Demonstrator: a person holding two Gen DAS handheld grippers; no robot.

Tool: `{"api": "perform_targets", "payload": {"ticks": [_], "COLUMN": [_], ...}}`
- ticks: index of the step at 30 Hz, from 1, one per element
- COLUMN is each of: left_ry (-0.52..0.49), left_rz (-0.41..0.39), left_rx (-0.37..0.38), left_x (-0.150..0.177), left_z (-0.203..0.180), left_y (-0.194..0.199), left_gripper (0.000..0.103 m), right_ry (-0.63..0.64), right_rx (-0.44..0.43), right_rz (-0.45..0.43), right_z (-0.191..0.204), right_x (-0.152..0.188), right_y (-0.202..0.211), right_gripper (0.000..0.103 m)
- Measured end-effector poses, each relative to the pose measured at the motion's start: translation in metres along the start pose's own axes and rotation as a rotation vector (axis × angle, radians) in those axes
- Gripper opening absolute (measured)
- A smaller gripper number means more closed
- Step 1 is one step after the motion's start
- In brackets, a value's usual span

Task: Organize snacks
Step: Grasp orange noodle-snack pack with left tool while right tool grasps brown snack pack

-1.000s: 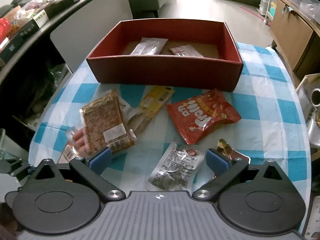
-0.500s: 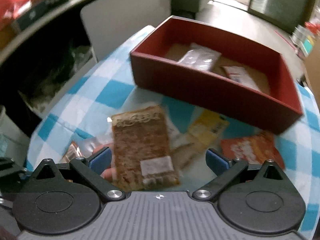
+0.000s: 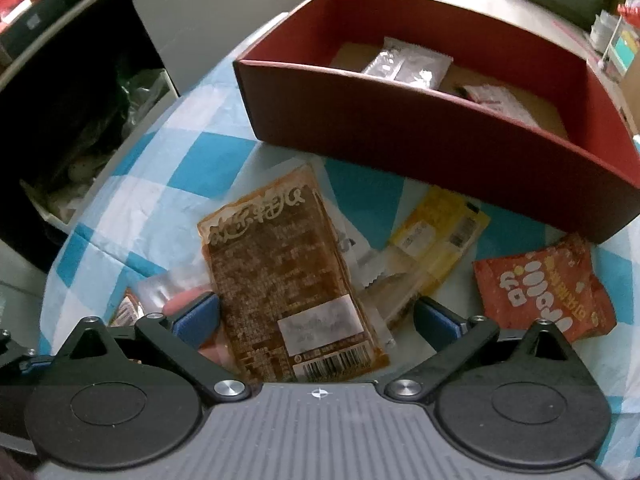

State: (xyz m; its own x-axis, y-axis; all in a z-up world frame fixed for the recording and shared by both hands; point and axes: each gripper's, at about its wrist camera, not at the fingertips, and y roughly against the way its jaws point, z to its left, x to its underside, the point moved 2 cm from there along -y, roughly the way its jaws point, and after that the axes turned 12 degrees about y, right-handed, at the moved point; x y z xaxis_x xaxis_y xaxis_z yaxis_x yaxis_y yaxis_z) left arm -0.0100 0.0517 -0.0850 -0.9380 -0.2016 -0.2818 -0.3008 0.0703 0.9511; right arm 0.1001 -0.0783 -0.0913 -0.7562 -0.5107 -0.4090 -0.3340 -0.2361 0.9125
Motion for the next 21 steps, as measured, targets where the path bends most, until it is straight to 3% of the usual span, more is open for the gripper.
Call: {"api": "perform_targets", "payload": {"ticks": [3,8,12,15,21], "left_ry": [-0.022,-0.044,-0.009,0.007,0.010], "left_rz": [-0.004,-0.016,-0.013,-0.010,0.001], "left_rx": [-0.021,-0.050,-0.041,-0.032,-0.006], "left_x": [0.002,0.005,0.003,0.002,0.001], "left_z": [-0.002,-0.005,-0.001,0.001,0.001], "left_y": [-0.001,-0.001,0.001,0.003,0.002], "left_gripper": [0.063,0.061,0.055,0.054,0.054], "right_ry": [0.002,0.053,0.137,0.126,0.115], "right_rx": [-0.005,0.012,0.069,0.037,0.069], "right_rz": [-0.002,-0.064,-0.054,-0.031,0.002], "right_z": [-0.001,0.001,0.010,0.009,0.004], "right_x": [0.000,0.002,-0.001,0.005,0.035], "right_y": [-0.001,0.000,0.009,0.013,0.032], "right_gripper": [0.103,0.103,0.098,0.091,0.085]}}
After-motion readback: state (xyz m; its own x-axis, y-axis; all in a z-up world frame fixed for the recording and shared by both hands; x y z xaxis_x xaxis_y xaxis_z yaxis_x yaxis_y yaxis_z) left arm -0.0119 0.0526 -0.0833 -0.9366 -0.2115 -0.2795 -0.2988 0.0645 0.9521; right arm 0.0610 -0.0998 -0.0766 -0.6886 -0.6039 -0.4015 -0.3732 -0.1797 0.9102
